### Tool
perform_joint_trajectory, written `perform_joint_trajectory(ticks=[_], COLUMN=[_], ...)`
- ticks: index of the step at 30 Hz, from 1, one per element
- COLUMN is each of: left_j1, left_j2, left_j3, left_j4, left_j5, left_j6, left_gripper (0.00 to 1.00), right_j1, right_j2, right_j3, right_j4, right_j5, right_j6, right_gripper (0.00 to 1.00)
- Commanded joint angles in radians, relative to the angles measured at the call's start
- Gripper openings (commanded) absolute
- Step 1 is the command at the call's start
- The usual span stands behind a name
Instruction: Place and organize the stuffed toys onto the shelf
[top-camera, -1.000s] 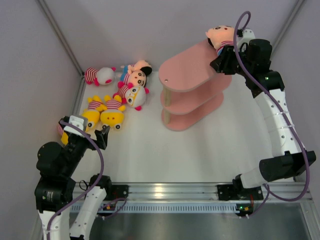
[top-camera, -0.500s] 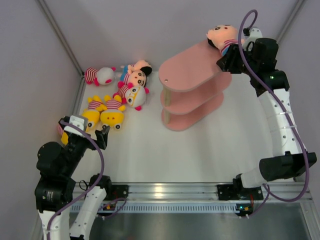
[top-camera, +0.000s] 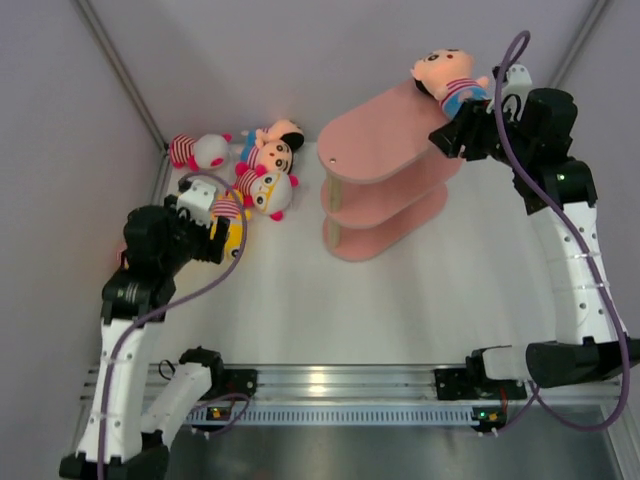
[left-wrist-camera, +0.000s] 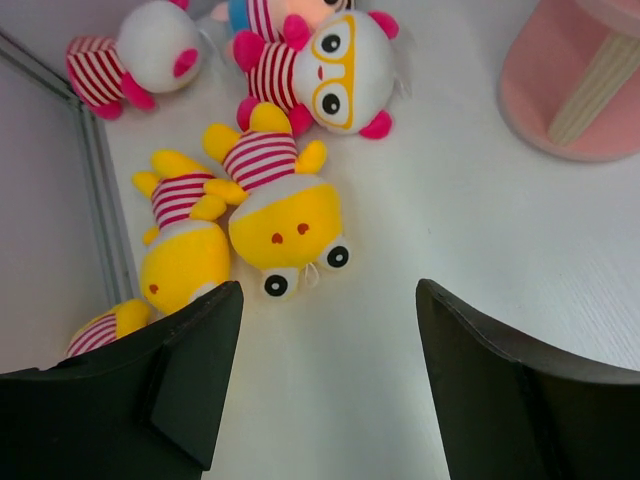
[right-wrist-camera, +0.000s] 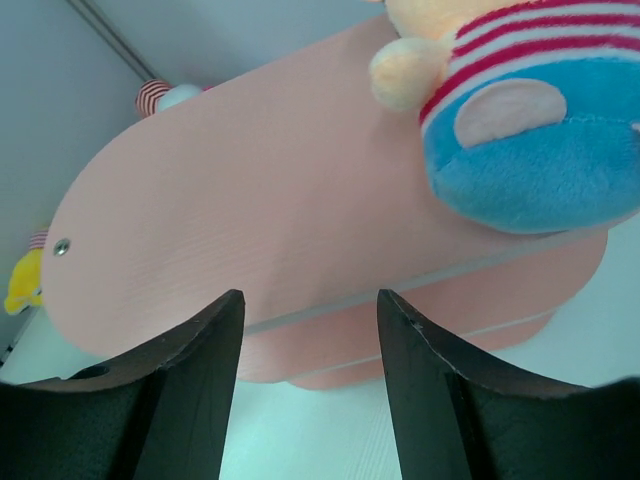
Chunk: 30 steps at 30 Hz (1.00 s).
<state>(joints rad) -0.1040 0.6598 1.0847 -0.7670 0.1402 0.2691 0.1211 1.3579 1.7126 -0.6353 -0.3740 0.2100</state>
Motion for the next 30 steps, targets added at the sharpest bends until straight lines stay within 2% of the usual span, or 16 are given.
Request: perform_joint_trajectory(ticks=[1,5,6,9,11,12,13,16,20,24,26,28,29,30], left_j1=[0.006,0.000,-0.016,-0.049,-0.074,-0.079,-0.082,-0.089,-0.100,-0.102,-0.102,-0.102,-0.102,-0.102], left_j2=[0.249,0.480,0.560,0.725,0.809,0.901,0.950,1.153,1.459,1.642,1.690,1.730,1.733,1.733], left_j3=[0.072,0.145,0.153,0.182,0.225,0.250,0.301,0.430,0.746,0.944,0.994,1.015,1.011,0.985], left_j4=[0.069,0.239,0.327,0.461,0.579,0.613,0.670,0.699,0.698,0.693,0.673,0.635,0.623,0.608], left_j5=[0.041,0.046,0.026,-0.043,-0.082,-0.085,-0.085,-0.099,-0.192,-0.228,-0.205,-0.179,-0.171,-0.157], left_j6=[0.041,-0.028,-0.037,-0.028,-0.025,-0.028,-0.033,-0.059,-0.085,-0.033,-0.034,-0.053,-0.076,-0.079], left_gripper=[0.75,0.70,0.71,0.73,0.77,0.78,0.83,0.89,0.94,0.95,0.94,0.88,0.83,0.71], right_j1=[0.005,0.020,0.022,0.038,0.054,0.057,0.060,0.069,0.077,0.080,0.081,0.081,0.081,0.081], right_j2=[-0.100,-0.164,-0.192,-0.249,-0.273,-0.301,-0.313,-0.353,-0.394,-0.425,-0.437,-0.442,-0.442,-0.444], right_j3=[-0.028,-0.077,-0.090,-0.155,-0.198,-0.227,-0.241,-0.283,-0.326,-0.355,-0.360,-0.363,-0.363,-0.360], right_j4=[0.052,0.062,0.072,0.115,0.135,0.153,0.161,0.171,0.171,0.167,0.167,0.166,0.164,0.163], right_j5=[-0.077,-0.074,-0.072,-0.054,-0.040,-0.036,-0.029,0.001,0.033,0.034,0.041,0.050,0.056,0.058], right_j6=[-0.012,-0.026,-0.027,-0.035,-0.044,-0.053,-0.057,-0.067,-0.089,-0.116,-0.116,-0.119,-0.119,-0.119], right_gripper=[0.56,0.57,0.57,0.56,0.56,0.56,0.56,0.55,0.55,0.56,0.56,0.56,0.56,0.56])
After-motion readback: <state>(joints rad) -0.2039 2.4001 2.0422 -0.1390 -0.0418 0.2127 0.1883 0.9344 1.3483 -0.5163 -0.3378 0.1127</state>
